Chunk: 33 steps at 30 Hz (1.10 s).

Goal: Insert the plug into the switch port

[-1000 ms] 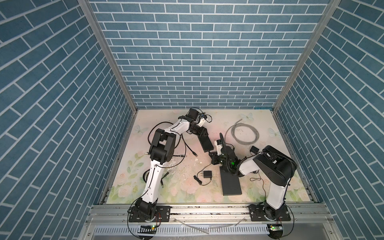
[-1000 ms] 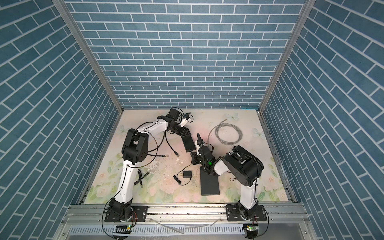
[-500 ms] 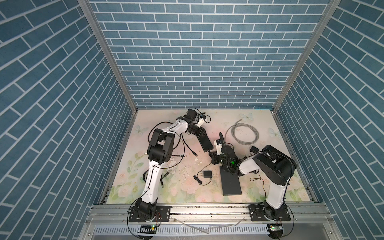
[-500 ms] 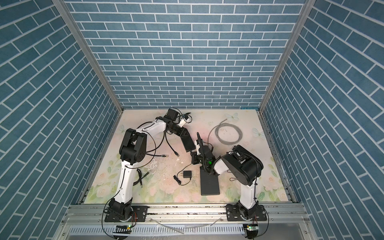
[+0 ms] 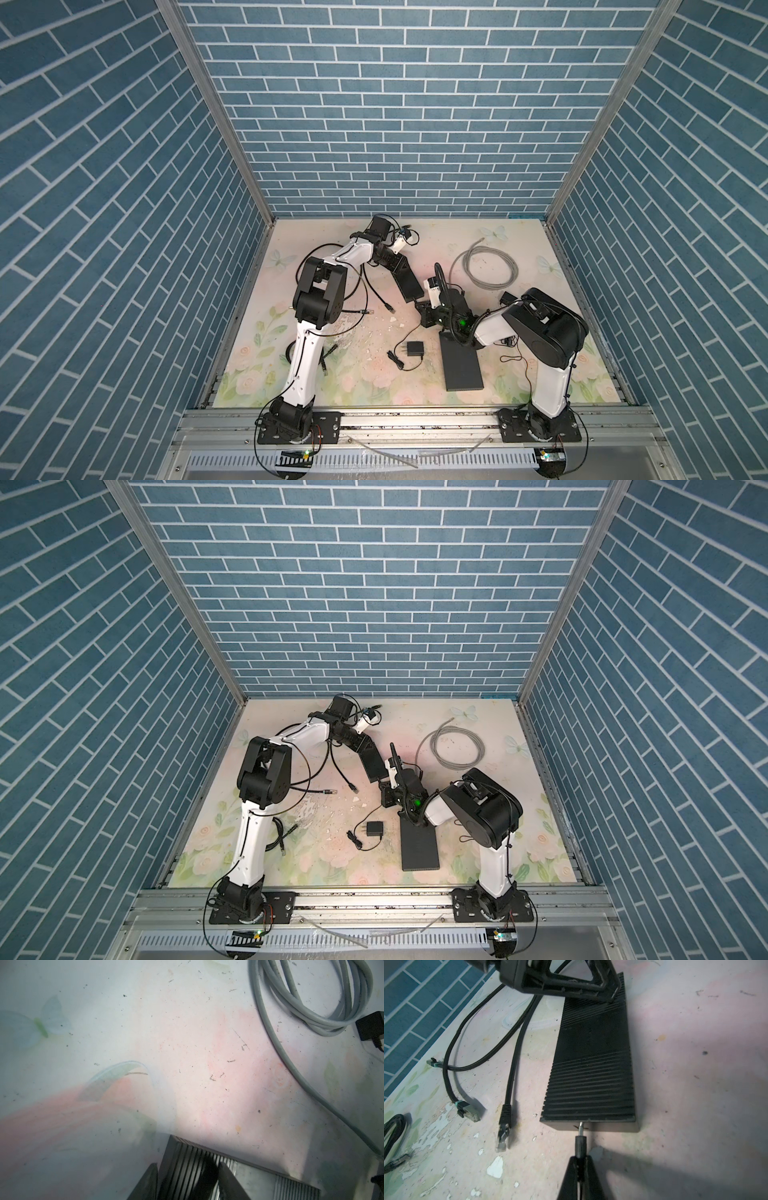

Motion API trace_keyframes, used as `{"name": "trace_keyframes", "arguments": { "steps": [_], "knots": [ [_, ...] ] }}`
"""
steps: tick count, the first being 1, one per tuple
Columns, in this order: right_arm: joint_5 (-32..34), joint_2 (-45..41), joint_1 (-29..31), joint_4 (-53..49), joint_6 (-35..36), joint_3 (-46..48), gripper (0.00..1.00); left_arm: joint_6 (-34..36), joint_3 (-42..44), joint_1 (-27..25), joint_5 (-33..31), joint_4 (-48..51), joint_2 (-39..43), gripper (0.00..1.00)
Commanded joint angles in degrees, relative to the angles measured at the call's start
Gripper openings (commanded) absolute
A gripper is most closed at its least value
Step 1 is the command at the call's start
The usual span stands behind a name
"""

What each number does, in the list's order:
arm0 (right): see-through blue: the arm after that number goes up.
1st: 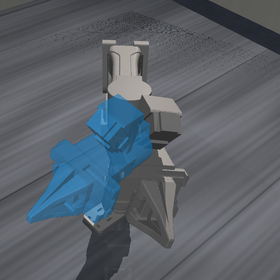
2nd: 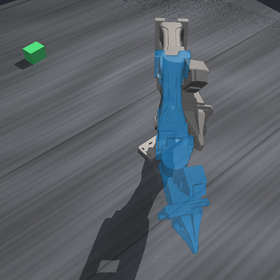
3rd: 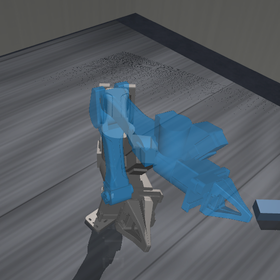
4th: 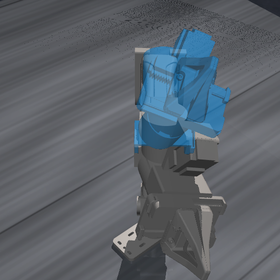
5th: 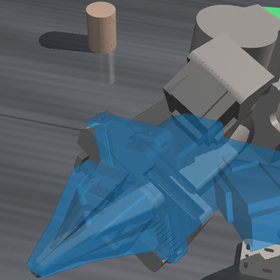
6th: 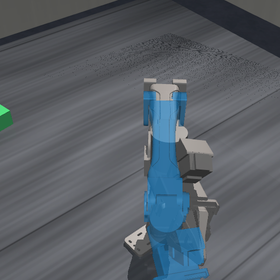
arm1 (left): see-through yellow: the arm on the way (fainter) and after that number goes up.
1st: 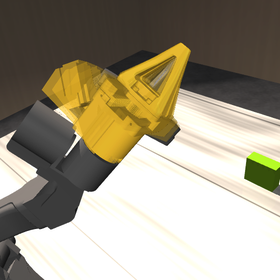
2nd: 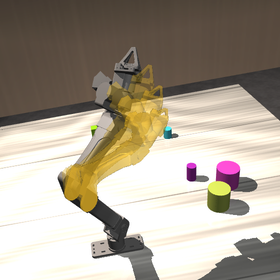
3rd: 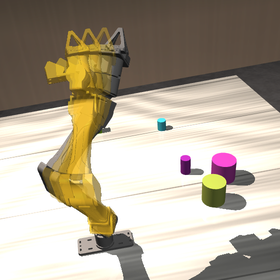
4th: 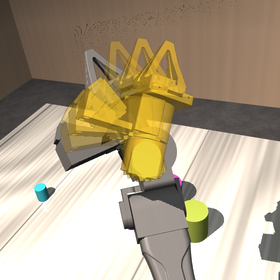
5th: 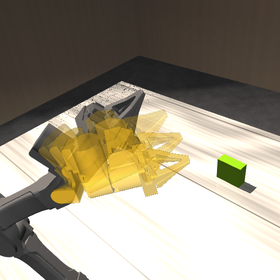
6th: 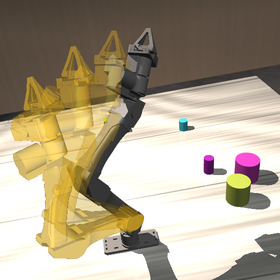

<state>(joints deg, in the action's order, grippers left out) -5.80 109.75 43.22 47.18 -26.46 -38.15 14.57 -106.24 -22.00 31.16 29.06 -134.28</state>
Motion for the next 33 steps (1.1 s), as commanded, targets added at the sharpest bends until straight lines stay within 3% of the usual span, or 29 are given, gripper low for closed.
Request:
{"name": "trace_keyframes", "arguments": {
  "steps": [1, 6, 21, 25, 33],
  "knots": [
    [1.93, 2.88, -0.68, 5.48, 3.45, -2.11, 0.05, 1.56, 1.71, -2.88, 6.72, 14.96, -4.55, 0.46],
    [4.16, 3.05, -0.68, -0.92, 4.61, -4.94, 0.05, 2.07, 1.96, -3.13, 7.40, 16.25, -5.01, 0.45],
    [13.23, 5.22, -0.75, -7.58, 0.10, -9.07, 0.05, 1.59, 5.44, -3.76, 9.28, 16.82, -4.87, 0.43],
    [11.55, 4.46, -0.86, -1.08, 0.06, -7.24, 0.07, 2.25, 5.60, -4.01, 10.64, 17.73, -5.05, 0.43],
    [11.51, 3.28, -1.12, -11.98, 0.66, -12.27, 0.07, 2.40, 6.80, -4.55, 10.89, 18.05, -4.18, 0.42]
  ]
}}
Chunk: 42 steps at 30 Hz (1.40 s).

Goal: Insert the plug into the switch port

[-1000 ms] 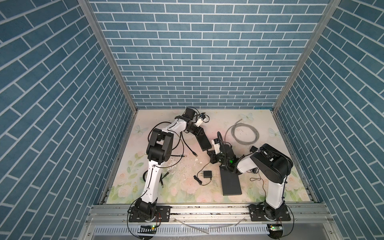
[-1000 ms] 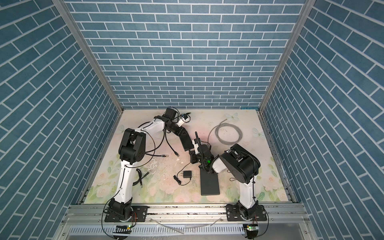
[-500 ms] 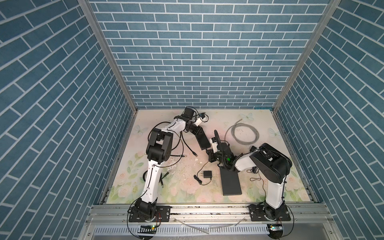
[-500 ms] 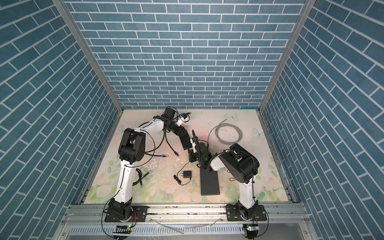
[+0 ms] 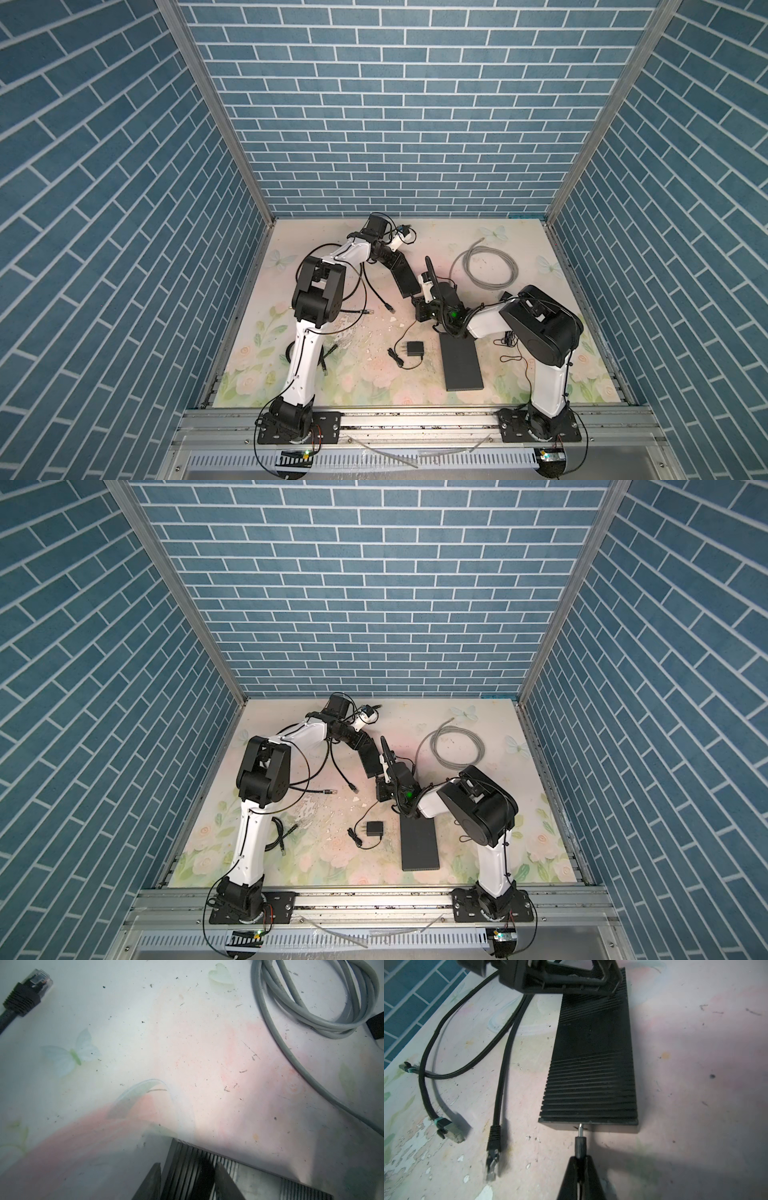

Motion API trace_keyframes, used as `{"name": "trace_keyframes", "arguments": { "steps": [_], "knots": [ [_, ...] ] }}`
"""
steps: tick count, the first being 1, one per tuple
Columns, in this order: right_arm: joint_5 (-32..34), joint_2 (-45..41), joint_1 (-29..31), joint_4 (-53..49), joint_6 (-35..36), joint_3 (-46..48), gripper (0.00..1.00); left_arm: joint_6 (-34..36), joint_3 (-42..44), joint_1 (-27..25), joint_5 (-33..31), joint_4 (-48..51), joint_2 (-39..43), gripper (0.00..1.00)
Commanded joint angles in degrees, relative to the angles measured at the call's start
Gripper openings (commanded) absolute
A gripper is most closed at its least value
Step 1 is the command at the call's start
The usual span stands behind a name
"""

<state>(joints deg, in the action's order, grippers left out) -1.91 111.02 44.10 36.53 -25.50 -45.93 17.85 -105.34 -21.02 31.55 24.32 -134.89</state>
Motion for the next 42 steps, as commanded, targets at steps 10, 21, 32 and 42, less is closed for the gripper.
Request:
{"name": "trace_keyframes", "arguments": {
  "steps": [10, 21, 32, 42],
  "knots": [
    [7.44, -1.09, -3.70, 9.96, -3.42, 0.97, 0.10, -1.59, 6.77, -5.54, 9.94, 23.46, -2.96, 0.42],
    [-2.72, 2.91, -5.23, 16.94, -8.96, 3.12, 0.11, -3.38, 9.02, -5.00, 6.17, 20.24, -1.15, 0.44],
    [-7.86, -1.46, -5.86, 6.69, -3.94, 2.51, 0.08, -1.47, 7.76, -5.09, 0.99, 22.42, 0.86, 0.55],
    [-11.59, -2.38, -6.61, 0.96, 2.22, 3.80, 0.08, 1.56, 2.86, -3.15, 4.40, 26.64, 0.53, 0.62]
  ]
}}
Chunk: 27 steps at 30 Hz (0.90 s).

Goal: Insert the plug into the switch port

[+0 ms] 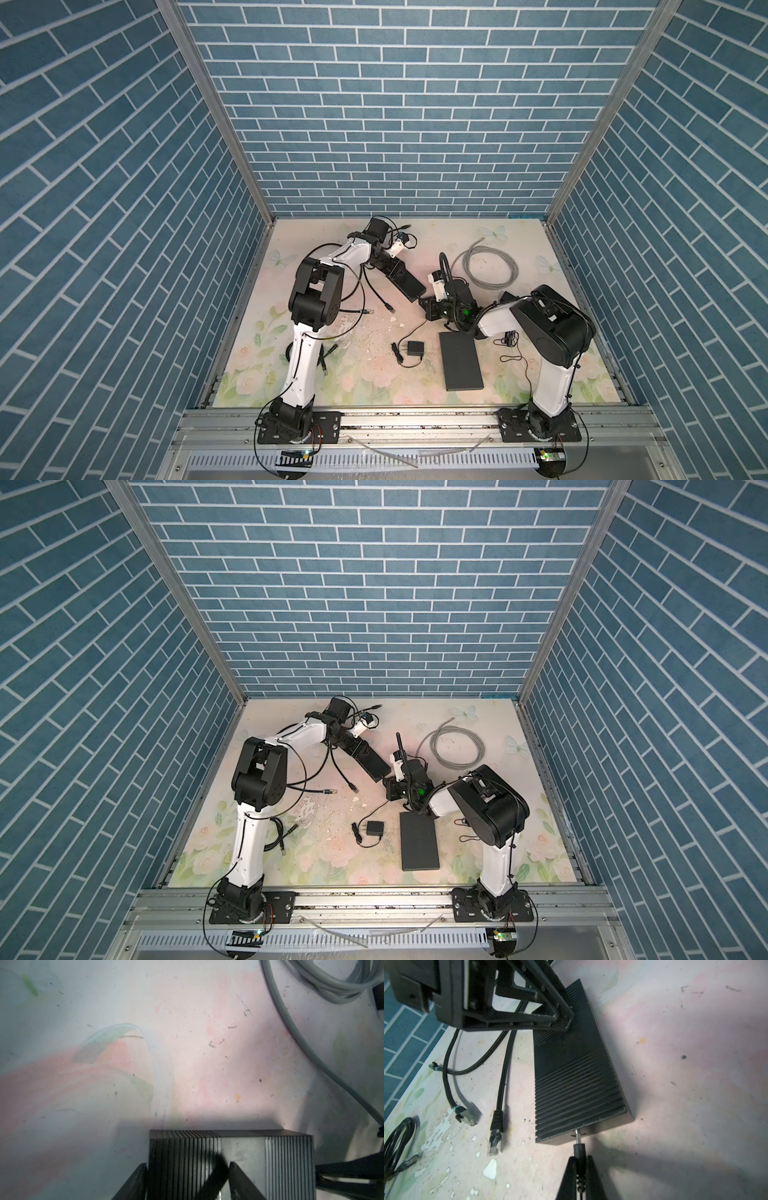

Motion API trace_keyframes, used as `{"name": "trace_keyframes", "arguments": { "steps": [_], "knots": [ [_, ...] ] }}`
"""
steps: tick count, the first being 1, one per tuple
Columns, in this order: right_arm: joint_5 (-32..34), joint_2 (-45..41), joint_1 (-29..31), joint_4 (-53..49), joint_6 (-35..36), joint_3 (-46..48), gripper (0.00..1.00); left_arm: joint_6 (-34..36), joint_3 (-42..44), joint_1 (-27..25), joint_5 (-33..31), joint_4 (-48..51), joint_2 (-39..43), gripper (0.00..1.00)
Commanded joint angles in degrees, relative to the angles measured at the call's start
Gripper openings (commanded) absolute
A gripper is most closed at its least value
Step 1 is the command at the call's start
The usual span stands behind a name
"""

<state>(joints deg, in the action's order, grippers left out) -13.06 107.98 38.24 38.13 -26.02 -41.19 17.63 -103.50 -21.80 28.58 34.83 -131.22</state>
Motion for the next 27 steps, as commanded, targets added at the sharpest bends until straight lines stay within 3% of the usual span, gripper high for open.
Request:
{"name": "trace_keyframes", "arguments": {
  "steps": [1, 8, 13, 19, 27],
  "knots": [
    [-1.02, 1.07, -0.93, -0.70, 3.26, -1.00, 0.08, 2.24, 0.65, -2.37, 7.82, 16.67, -3.27, 0.62],
    [-4.31, 0.58, -2.15, -2.66, 5.96, -1.73, 0.08, 3.53, 0.32, -3.78, 7.88, 18.08, -4.41, 0.61],
    [-6.11, -1.25, -2.46, -12.11, 11.24, -4.97, 0.08, 3.99, -0.04, -4.83, 6.49, 18.28, -5.06, 0.55],
    [-5.70, -0.76, -2.73, -14.89, 11.88, -7.54, 0.08, 3.97, 2.54, -5.36, 6.69, 16.34, -4.25, 0.50],
    [-9.11, -0.88, -3.42, -28.53, 15.12, -16.20, 0.08, 3.64, 4.10, -5.67, 5.43, 14.58, -3.51, 0.46]
  ]
}}
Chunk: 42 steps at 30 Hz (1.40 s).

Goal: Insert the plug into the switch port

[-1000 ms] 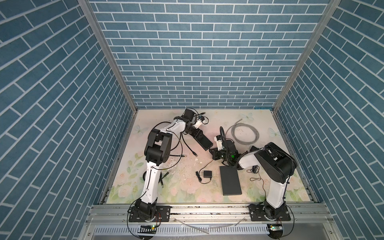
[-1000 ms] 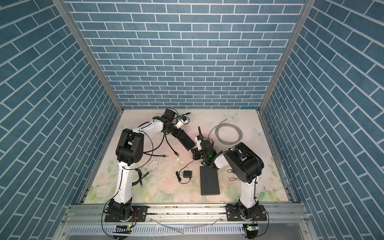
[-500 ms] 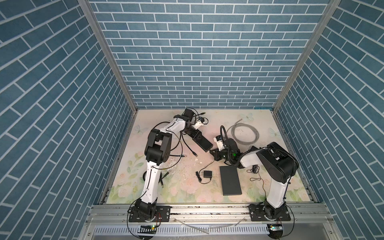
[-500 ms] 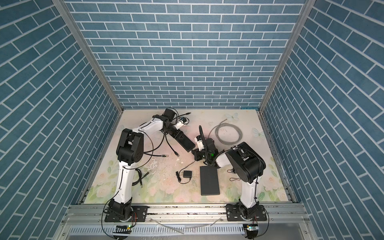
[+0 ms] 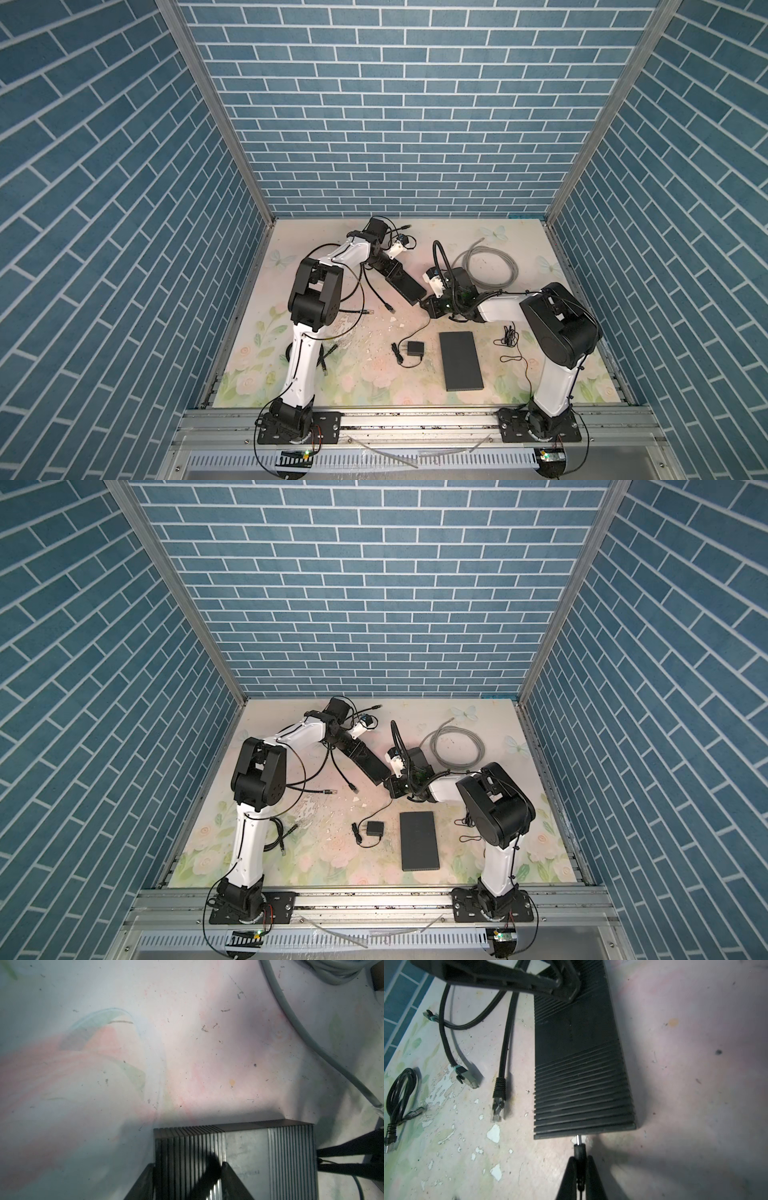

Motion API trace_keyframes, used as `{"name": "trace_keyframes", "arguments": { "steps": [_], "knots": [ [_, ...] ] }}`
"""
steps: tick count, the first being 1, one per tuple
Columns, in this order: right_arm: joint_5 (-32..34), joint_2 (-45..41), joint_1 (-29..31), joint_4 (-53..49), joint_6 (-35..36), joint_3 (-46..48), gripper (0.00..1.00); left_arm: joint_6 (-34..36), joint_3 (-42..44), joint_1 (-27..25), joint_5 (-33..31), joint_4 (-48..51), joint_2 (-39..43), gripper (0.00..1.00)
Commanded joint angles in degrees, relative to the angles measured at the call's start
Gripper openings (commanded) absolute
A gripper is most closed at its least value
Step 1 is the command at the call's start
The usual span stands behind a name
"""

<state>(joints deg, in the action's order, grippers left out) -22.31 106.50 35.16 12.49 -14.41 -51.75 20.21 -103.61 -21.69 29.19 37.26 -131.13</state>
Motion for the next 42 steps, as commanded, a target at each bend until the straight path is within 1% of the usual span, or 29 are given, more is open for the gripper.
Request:
{"name": "trace_keyframes", "arguments": {
  "steps": [1, 4, 6, 11, 15, 17, 22, 26, 30, 33, 37, 39, 42],
  "knots": [
    [-0.09, 0.83, -0.40, -5.46, 4.07, -7.10, 0.08, 1.07, 4.31, -5.73, 4.67, 11.99, -3.54, 0.46],
    [-0.61, 1.84, -0.65, -12.67, 5.81, -11.63, 0.08, 0.97, 4.13, -5.80, 3.97, 11.55, -3.77, 0.46],
    [-0.67, 2.01, -0.63, -13.88, 6.15, -12.57, 0.07, 1.06, 3.65, -5.73, 3.93, 11.86, -3.99, 0.46],
    [1.76, 1.35, -0.79, -5.20, 3.01, -8.71, 0.07, 1.23, 4.20, -5.79, 4.67, 11.83, -3.83, 0.44],
    [1.56, 1.35, -0.80, 2.71, 1.39, -6.52, 0.07, 1.63, 4.27, -6.01, 5.69, 12.58, -3.86, 0.43],
    [1.20, 1.73, -0.79, 3.14, 1.23, -7.53, 0.07, 2.09, 4.69, -6.32, 5.79, 12.62, -3.52, 0.42],
    [-1.78, 2.62, -0.92, -0.58, 0.32, -12.43, 0.07, 2.88, 4.95, -7.39, 4.91, 13.08, -3.52, 0.41],
    [-4.20, 2.75, -1.23, 0.45, -1.81, -13.34, 0.07, 3.35, 5.27, -7.92, 4.96, 13.37, -3.56, 0.40],
    [-3.41, 3.10, -1.58, 1.71, -3.62, -13.64, 0.07, 3.44, 5.55, -8.02, 5.45, 13.47, -3.43, 0.40],
    [-3.10, 3.58, -2.00, 4.23, -7.01, -13.86, 0.07, 3.44, 5.66, -8.19, 5.61, 13.46, -3.27, 0.40],
    [-3.45, 3.72, -2.72, 8.97, -14.03, -13.91, 0.08, 3.09, 6.18, -8.28, 5.61, 12.93, -3.08, 0.40],
    [-4.16, 3.87, -2.72, 9.50, -15.73, -14.37, 0.10, 3.18, 6.56, -8.28, 5.19, 12.75, -2.98, 0.40],
    [-4.85, 3.57, -2.68, 8.42, -15.71, -14.16, 0.12, 2.13, 6.58, -8.21, 3.16, 12.04, -3.03, 0.40]
  ]
}}
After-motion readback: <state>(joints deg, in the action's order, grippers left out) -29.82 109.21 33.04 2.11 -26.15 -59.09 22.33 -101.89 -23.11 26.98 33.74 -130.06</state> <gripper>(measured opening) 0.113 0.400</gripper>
